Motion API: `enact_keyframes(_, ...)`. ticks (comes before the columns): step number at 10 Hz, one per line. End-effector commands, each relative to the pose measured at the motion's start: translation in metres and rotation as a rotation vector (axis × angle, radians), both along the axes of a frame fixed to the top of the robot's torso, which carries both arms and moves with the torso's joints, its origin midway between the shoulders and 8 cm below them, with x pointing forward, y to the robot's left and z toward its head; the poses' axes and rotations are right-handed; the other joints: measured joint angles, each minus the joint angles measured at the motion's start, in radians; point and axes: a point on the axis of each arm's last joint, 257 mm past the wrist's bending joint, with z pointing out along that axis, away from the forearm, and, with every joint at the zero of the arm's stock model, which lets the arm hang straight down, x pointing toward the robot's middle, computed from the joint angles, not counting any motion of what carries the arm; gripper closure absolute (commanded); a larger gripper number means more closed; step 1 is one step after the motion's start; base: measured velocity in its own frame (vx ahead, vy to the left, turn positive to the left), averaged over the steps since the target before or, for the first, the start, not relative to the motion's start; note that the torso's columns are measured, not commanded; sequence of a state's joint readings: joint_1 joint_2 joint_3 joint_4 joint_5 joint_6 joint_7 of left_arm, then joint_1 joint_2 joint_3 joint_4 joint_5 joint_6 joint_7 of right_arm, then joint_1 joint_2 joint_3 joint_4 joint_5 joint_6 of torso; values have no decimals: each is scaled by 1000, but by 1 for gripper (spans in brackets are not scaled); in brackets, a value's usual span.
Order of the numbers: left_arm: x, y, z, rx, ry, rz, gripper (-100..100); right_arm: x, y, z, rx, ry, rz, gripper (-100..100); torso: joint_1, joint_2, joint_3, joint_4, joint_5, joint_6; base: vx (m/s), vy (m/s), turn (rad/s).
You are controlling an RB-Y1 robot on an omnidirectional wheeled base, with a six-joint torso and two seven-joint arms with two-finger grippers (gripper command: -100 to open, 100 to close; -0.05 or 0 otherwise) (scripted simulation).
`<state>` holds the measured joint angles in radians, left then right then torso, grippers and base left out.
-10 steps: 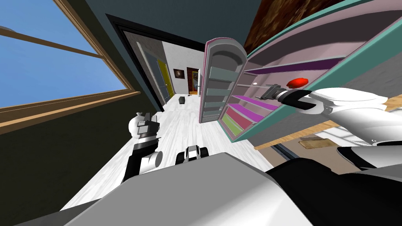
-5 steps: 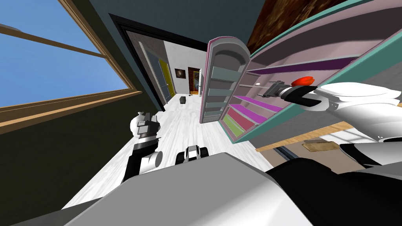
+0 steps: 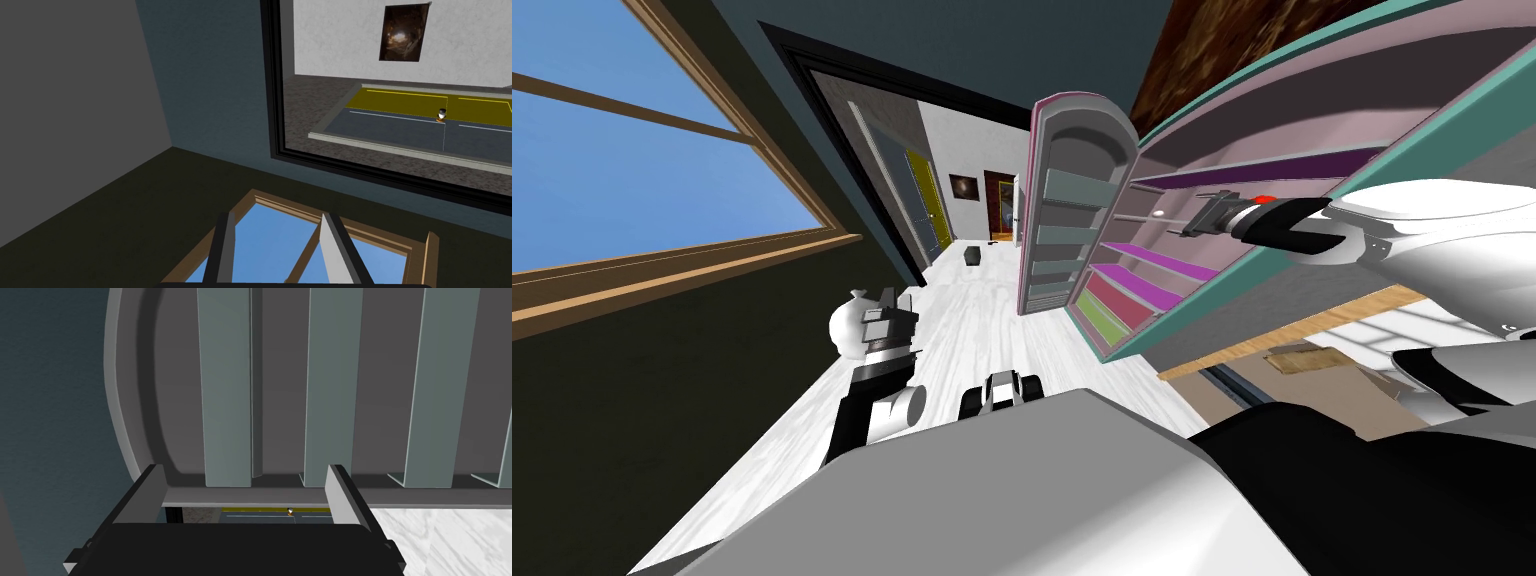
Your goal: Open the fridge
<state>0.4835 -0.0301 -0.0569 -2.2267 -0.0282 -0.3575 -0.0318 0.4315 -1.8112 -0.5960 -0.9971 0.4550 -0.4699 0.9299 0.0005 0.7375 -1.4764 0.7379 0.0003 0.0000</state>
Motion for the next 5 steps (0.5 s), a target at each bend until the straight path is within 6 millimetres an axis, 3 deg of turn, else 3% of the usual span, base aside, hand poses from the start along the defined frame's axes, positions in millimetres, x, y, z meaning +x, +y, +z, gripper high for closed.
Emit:
enact_keyframes(1, 0, 0, 0, 0, 0, 0, 0, 6, 12, 15, 2, 1, 19, -100, 0, 0, 0, 0, 0, 0, 21, -10, -62)
enact_keyframes(2, 0, 0, 0, 0, 0, 0, 0, 4, 9, 13, -2, 1, 14, -100, -1, 1, 1, 0, 0, 0, 9, -5, -10)
enact_keyframes(3, 0, 0, 0, 0, 0, 0, 0, 4, 9, 13, 1, 0, 15, 0, -1, 1, 1, 0, -1, 0, 0, 0, 0)
enact_keyframes(5, 0, 0, 0, 0, 0, 0, 0, 4, 9, 13, 1, 0, 15, 0, 0, 1, 1, 0, 0, 0, 0, 0, 0)
